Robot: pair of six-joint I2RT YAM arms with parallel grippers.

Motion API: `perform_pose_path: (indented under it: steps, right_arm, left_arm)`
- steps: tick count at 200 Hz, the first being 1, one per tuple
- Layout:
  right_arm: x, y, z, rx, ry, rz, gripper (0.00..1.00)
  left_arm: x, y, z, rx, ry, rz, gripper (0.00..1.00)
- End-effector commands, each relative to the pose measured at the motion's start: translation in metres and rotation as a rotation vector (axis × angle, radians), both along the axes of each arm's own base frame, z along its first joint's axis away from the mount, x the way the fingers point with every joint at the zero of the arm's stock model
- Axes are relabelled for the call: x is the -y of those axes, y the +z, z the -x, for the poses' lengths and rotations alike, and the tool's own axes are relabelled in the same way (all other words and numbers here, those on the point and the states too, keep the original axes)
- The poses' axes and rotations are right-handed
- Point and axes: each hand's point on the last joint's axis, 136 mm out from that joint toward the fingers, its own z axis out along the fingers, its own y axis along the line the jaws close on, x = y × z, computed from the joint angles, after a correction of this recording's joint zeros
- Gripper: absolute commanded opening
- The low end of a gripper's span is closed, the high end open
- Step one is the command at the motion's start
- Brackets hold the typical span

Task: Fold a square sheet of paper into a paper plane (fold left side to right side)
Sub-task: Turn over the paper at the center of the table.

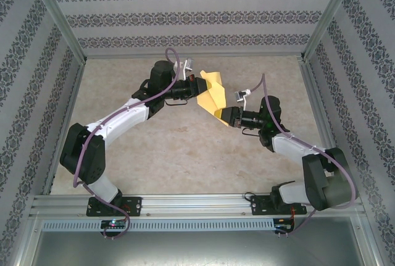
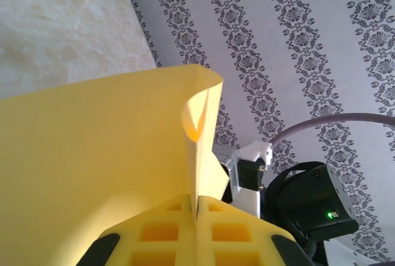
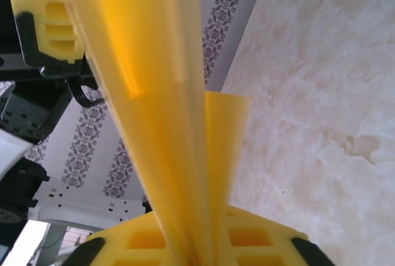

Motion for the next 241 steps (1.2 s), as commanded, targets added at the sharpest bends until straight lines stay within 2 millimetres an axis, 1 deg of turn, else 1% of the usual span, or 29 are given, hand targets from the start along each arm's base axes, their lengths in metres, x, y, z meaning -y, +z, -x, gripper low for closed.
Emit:
perform_pose_path:
  steps: [1,21,28,39,45,47,62,75,94,104,118,132,152,177,203,218,241]
  right_arm:
    - [0.006,0.005,-0.003,0.051,-0.026,0.029,0.11]
    - [0.009,-0.004,0.0,0.044,-0.033,0.104,0.08]
    - [0.011,-0.007,0.001,0.046,-0.04,0.142,0.08]
    - [0.017,-0.015,0.003,0.051,-0.06,0.238,0.08]
    - [0.021,-0.02,0.005,0.029,-0.076,0.309,0.08]
    - [0.022,-0.019,0.004,0.052,-0.08,0.338,0.08]
    - [0.037,-0.035,0.011,0.081,-0.101,0.604,0.07]
    - [0.052,-0.041,0.013,0.115,-0.124,0.812,0.07]
    - [0.074,-0.042,0.011,0.155,-0.167,1.078,0.07]
    - [0.082,-0.041,0.011,0.189,-0.175,1.22,0.07]
    - [0.092,-0.035,0.005,0.242,-0.199,1.419,0.07]
    - [0.093,-0.034,0.0,0.297,-0.184,1.603,0.07]
    - [0.09,-0.032,-0.009,0.389,-0.169,1.838,0.07]
    - [0.08,-0.044,-0.016,0.472,-0.103,2.065,0.07]
    - [0.064,-0.071,-0.02,0.541,0.008,2.233,0.08]
    - [0.053,-0.088,-0.019,0.578,0.07,2.294,0.08]
    - [0.044,-0.112,-0.015,0.609,0.159,2.367,0.09]
  left_arm:
    - [-0.009,-0.011,-0.004,-0.003,0.021,-0.036,0.18]
    - [-0.024,-0.02,-0.004,0.002,0.062,-0.11,0.44]
    - [-0.032,-0.023,-0.005,0.013,0.088,-0.148,0.5]
    - [-0.048,-0.027,-0.003,0.018,0.133,-0.212,0.55]
    - [-0.056,-0.029,-0.001,0.026,0.155,-0.249,0.58]
    - [-0.059,-0.029,0.0,0.028,0.162,-0.26,0.59]
    - [-0.082,-0.029,0.006,0.059,0.227,-0.361,0.64]
    - [-0.102,-0.031,0.014,0.074,0.282,-0.444,0.67]
    - [-0.127,-0.029,0.025,0.096,0.358,-0.525,0.7]
    - [-0.139,-0.028,0.031,0.104,0.396,-0.552,0.71]
    - [-0.153,-0.027,0.039,0.114,0.446,-0.572,0.72]
    - [-0.166,-0.028,0.047,0.117,0.494,-0.582,0.73]
    - [-0.181,-0.032,0.057,0.111,0.552,-0.594,0.74]
    - [-0.194,-0.036,0.066,0.101,0.596,-0.613,0.75]
    - [-0.201,-0.037,0.072,0.1,0.616,-0.623,0.76]
    - [-0.203,-0.036,0.073,0.099,0.625,-0.623,0.76]
    - [-0.206,-0.035,0.075,0.1,0.636,-0.625,0.76]
